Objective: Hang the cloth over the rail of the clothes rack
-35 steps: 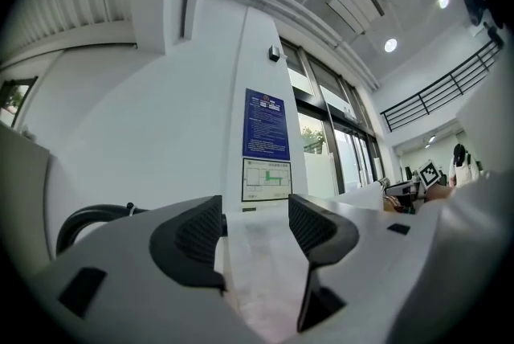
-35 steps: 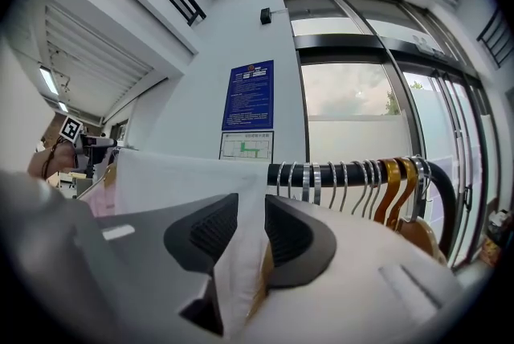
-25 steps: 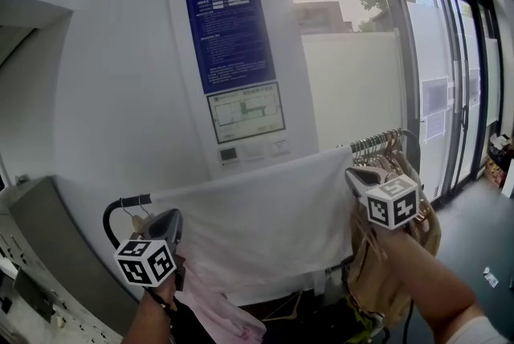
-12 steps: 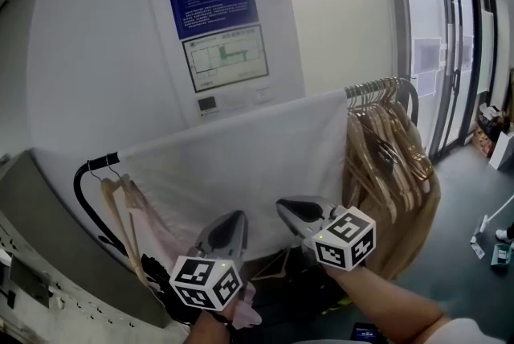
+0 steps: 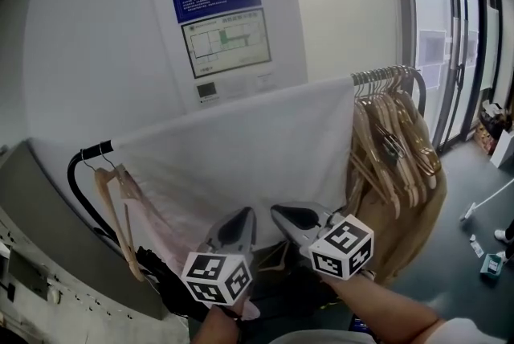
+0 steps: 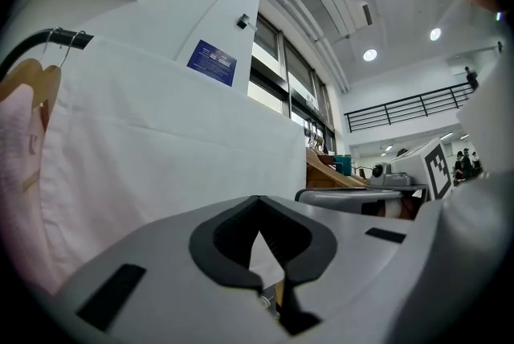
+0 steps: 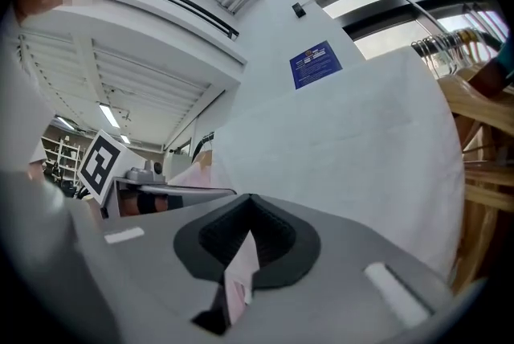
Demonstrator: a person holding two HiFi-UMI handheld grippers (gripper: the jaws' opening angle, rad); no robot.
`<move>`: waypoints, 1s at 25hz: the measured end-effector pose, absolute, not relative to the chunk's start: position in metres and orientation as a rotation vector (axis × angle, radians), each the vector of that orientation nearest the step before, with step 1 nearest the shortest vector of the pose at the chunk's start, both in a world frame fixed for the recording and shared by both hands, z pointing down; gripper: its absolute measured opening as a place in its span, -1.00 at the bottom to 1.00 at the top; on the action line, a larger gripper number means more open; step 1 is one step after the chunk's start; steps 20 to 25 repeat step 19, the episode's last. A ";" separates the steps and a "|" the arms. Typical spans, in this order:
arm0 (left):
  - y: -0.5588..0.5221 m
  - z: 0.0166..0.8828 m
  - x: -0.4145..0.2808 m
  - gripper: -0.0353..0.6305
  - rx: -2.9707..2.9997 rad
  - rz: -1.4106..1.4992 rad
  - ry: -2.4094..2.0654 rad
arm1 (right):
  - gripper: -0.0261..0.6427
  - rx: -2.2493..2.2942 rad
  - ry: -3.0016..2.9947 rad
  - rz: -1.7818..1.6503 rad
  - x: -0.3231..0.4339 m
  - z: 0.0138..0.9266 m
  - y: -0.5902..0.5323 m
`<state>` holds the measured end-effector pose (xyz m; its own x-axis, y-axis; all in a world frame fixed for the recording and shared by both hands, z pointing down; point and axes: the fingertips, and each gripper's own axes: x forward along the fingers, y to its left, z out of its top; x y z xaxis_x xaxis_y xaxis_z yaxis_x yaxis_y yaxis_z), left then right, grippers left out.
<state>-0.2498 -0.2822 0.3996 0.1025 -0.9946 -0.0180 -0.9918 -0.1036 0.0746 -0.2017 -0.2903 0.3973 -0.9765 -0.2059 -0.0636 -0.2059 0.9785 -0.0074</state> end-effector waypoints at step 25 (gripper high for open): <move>-0.298 0.407 -0.249 -0.88 2.316 -0.078 -2.059 | -0.92 -0.348 3.058 0.052 -0.203 0.394 -0.298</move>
